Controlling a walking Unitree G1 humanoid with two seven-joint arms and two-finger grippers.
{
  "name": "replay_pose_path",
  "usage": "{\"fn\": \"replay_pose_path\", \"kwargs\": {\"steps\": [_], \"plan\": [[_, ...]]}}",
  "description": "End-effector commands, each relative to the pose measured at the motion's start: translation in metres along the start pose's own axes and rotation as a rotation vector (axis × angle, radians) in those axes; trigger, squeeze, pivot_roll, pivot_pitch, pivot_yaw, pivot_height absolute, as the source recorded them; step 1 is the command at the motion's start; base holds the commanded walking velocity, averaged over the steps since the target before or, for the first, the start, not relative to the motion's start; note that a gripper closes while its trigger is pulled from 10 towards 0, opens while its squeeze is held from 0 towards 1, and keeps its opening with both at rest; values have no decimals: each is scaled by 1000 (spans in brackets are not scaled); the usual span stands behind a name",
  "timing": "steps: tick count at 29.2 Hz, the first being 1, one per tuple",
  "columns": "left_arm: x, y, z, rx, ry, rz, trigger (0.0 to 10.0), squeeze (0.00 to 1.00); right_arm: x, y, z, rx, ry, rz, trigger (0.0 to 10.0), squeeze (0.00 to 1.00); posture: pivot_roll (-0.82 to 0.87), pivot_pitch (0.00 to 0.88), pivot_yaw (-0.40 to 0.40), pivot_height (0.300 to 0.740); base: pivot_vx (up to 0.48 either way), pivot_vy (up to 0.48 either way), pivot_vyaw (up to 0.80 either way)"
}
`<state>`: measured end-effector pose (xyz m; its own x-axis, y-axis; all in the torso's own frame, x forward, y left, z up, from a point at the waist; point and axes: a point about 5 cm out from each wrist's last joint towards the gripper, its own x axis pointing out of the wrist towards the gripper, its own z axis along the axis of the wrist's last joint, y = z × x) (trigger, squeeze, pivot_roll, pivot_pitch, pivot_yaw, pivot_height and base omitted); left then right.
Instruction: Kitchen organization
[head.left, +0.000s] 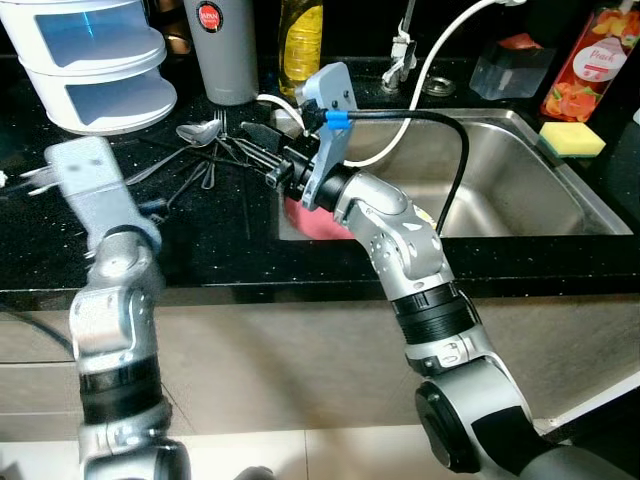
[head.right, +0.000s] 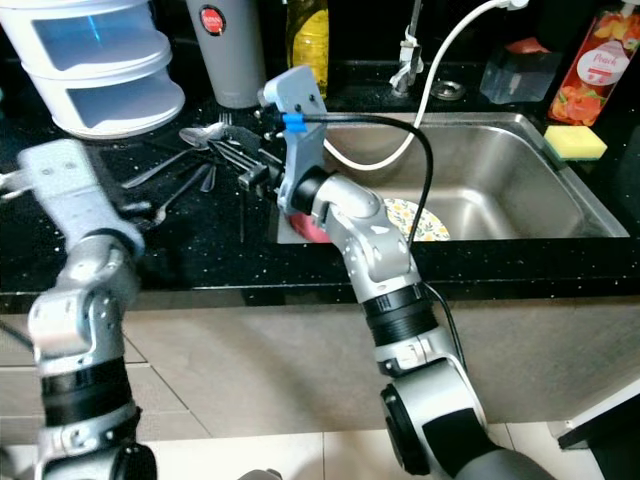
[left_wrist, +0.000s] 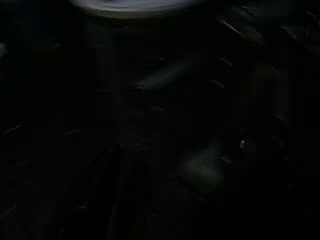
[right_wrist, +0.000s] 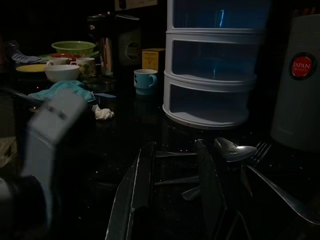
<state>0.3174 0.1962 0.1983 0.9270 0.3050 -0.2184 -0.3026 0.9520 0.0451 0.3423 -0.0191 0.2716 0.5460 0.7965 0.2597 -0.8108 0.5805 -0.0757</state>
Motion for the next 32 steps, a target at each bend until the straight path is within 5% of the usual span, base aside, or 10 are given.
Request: {"fn": "replay_pose_path", "kwargs": {"steps": [1,6,8,12,14,15,19,26,30,32], "plan": [[1,-2,-13,76,65,-27,10000,0,0,0,1,-8,-1,-4,10000,0,211,0,13,740,0,0,0],[0,0,-25,109,114,-44,10000,0,-2,-1,0,-6,1,-14,10000,0,214,0,14,740,0,0,0],[-1,3,-37,61,183,-50,5843,0,-2,-1,0,-6,0,-13,10000,0,216,0,13,740,0,0,0],[-4,9,-45,49,216,-20,7529,0,-1,-1,1,-5,-2,-10,10000,0,222,0,11,740,0,0,0],[-5,11,-47,53,222,-13,6667,0,-1,-1,1,-5,-2,-10,10000,0,222,0,11,740,0,0,0],[-6,13,-51,47,237,7,0,0,-1,-2,1,-5,-1,-11,10000,0,225,0,8,740,0,0,0],[-8,14,-57,-9,270,28,0,0,0,-1,0,-4,0,-7,10000,0,225,0,6,740,0,0,0],[-11,9,-70,-333,333,29,0,0,0,-1,0,-4,2,-6,10000,0,221,0,8,740,0,0,0],[-9,10,-58,-278,259,31,0,0,0,-1,0,-4,3,-8,10000,0,220,0,10,740,0,0,0],[-11,7,-23,-202,35,10,0,0,0,-1,0,-4,3,-10,10000,0,219,0,12,740,0,0,0]]}}
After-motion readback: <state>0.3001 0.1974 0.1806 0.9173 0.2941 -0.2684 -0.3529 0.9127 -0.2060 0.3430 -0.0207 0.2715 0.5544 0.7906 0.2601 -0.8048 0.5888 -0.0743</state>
